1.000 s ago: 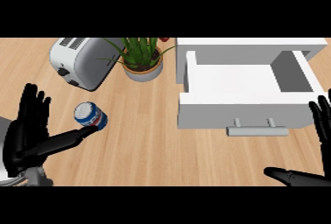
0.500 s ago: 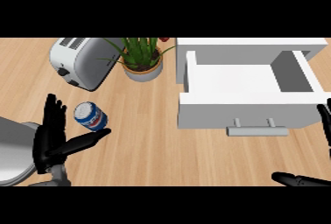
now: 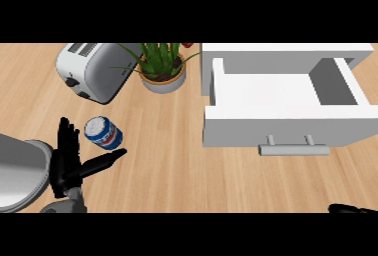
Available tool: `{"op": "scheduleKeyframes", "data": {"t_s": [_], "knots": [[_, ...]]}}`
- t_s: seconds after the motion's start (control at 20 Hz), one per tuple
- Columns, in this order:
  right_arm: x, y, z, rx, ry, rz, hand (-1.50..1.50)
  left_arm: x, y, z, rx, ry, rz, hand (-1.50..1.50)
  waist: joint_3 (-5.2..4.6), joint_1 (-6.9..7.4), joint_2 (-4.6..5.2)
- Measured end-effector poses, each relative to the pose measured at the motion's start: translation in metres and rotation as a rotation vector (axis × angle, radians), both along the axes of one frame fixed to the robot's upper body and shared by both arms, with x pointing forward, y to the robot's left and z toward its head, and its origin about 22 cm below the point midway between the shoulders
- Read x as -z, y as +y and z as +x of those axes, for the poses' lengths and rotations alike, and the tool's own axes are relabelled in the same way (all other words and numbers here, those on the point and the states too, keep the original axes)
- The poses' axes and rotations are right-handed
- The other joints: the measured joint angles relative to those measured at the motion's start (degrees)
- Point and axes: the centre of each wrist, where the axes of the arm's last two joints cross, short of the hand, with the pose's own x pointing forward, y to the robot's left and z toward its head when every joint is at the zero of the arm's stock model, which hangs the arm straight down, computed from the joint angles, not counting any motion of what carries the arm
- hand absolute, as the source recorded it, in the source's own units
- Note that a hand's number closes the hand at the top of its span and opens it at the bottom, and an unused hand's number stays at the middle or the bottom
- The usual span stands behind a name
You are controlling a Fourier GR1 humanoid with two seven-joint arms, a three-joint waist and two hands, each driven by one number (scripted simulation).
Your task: Pick up the can, place it into the drawer and close the drawer
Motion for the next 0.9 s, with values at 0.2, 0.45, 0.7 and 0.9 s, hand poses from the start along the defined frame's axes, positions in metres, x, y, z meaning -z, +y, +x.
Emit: {"op": "scheduleKeyframes", "data": {"t_s": [0.2, 0.45, 0.7, 0.9], "knots": [[0.000, 0.001, 0.000, 0.002, 0.001, 0.000, -1.50, 0.016, 0.001, 0.007, -0.007, 0.016, -0.006, -1.50, 0.00, 0.01, 0.00], [-0.002, -0.004, -0.006, 0.004, -0.003, -0.004, -1.50, 0.034, 0.011, 0.015, -0.012, 0.032, -0.018, -1.50, 0.00, -0.05, 0.00], [-0.005, -0.002, -0.004, -0.002, -0.003, -0.015, -1.50, 0.057, 0.015, 0.019, -0.036, 0.040, -0.034, -1.50, -0.02, -0.12, 0.04], [-0.014, -0.004, -0.008, 0.000, -0.004, -0.019, -1.50, 0.069, 0.023, 0.019, -0.048, 0.044, -0.039, -1.50, -0.02, -0.16, 0.05]]}}
